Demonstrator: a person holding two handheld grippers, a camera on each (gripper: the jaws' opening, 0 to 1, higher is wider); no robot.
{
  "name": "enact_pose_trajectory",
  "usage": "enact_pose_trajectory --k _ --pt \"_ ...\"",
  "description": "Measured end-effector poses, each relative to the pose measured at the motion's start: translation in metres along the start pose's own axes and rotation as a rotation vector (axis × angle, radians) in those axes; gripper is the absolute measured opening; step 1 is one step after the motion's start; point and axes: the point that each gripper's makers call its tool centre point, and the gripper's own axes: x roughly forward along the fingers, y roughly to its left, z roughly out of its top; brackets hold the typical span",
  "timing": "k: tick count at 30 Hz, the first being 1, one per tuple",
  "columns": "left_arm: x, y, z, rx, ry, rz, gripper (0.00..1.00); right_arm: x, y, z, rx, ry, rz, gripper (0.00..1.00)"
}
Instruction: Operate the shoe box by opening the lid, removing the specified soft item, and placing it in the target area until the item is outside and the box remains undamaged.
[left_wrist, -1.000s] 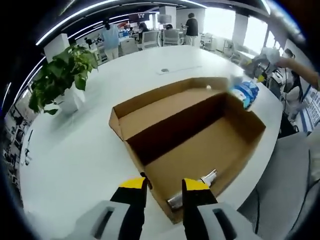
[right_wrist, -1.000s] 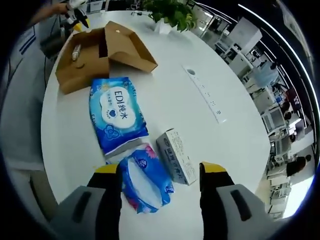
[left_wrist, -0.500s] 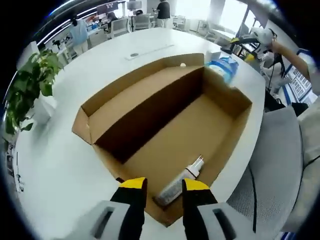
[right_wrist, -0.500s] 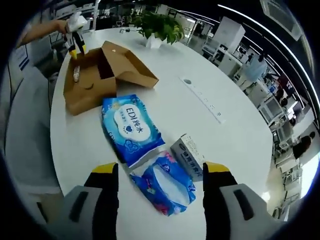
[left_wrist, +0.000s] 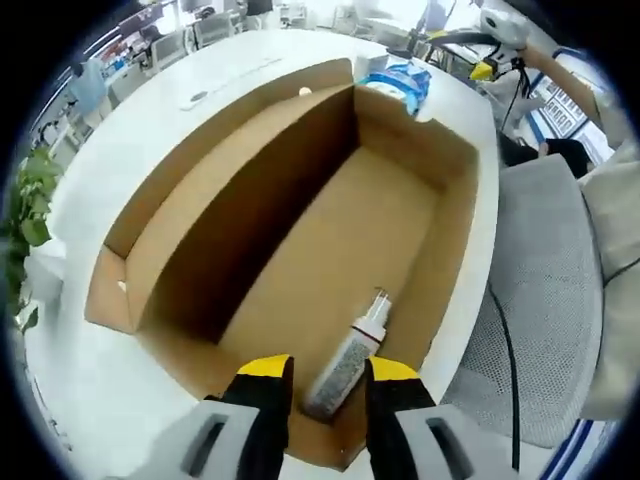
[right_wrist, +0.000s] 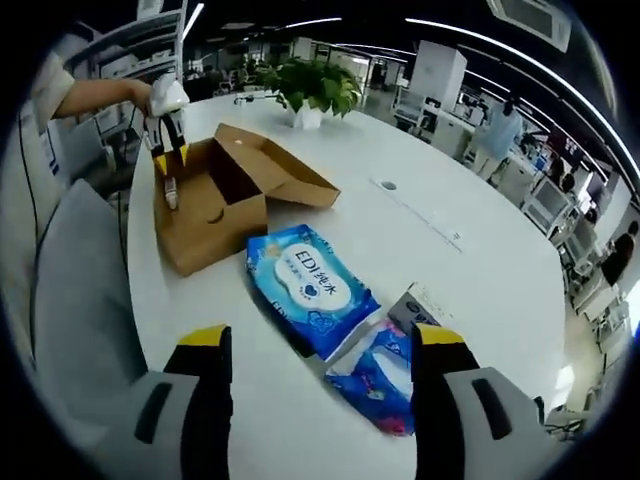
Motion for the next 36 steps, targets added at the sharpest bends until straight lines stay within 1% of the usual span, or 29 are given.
enact_pose_trajectory --k 2,3,4,5,9,12,15,18,20,22,24,29,33,36 --pt "0.002 0.000 0.001 0.043 0.014 -0.013 0.28 -0.002 0.007 0.002 0.028 -0.014 0.009 0.69" --pt "0.003 -0.003 0.002 0.065 0.016 -0.033 0.28 -0.002 0.009 0.003 0.036 -0.024 0.013 0.69" --pt "0.005 -0.006 0.003 0.098 0.014 -0.066 0.28 -0.002 0.012 0.004 0.045 -0.033 0.017 0.69" --pt "0.006 -0.006 0.003 0.090 0.021 -0.060 0.28 -0.003 0.014 0.005 0.055 -0.041 0.018 0.69" --pt "0.010 -0.007 0.000 0.168 0.068 -0.081 0.27 -0.002 0.021 0.005 0.070 -0.056 0.018 0.69" --pt "0.011 -0.011 0.001 0.224 0.091 -0.105 0.27 0.000 0.030 0.003 0.086 -0.056 0.030 0.69" --pt "0.014 -0.012 0.000 0.299 0.122 -0.126 0.27 0.003 0.037 -0.003 0.102 -0.044 0.039 0.69" --pt "0.020 -0.012 -0.005 0.383 0.173 -0.138 0.27 0.003 0.040 -0.001 0.117 -0.058 0.042 0.68" --pt "0.022 -0.012 -0.005 0.411 0.187 -0.142 0.27 0.002 0.040 -0.001 0.124 -0.061 0.040 0.67" --pt "0.023 -0.014 -0.005 0.424 0.183 -0.160 0.27 0.002 0.040 -0.002 0.131 -0.061 0.034 0.68" --pt "0.025 -0.012 -0.005 0.416 0.184 -0.173 0.27 0.002 0.040 -0.005 0.136 -0.057 0.034 0.67" --pt "0.031 -0.016 -0.016 0.448 0.217 -0.209 0.26 0.001 0.043 -0.006 0.148 -0.059 0.037 0.67" --pt "0.037 -0.015 -0.017 0.437 0.219 -0.209 0.25 0.002 0.045 -0.007 0.157 -0.060 0.037 0.67" --pt "0.040 -0.017 -0.021 0.440 0.226 -0.205 0.23 0.003 0.048 -0.008 0.160 -0.060 0.041 0.67"
